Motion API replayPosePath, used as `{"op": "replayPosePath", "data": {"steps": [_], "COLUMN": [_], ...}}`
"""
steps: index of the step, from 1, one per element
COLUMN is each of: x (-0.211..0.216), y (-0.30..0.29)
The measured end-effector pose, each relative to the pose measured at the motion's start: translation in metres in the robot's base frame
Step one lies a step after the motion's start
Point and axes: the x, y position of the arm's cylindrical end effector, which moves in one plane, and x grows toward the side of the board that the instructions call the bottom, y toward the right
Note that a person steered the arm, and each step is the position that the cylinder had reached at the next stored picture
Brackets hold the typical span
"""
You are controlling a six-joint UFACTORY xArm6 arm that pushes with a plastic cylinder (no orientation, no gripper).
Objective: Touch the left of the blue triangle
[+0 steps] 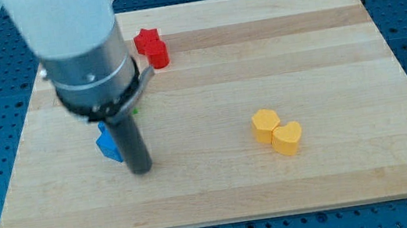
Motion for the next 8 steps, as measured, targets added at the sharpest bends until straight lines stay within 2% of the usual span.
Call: {"op": "replayPosePath", "data": {"steps": [1, 2, 7, 8], "x": [0.034, 0.013, 0.001, -0.024], "y": [-0.043, -0.085, -0.087, -0.101]}}
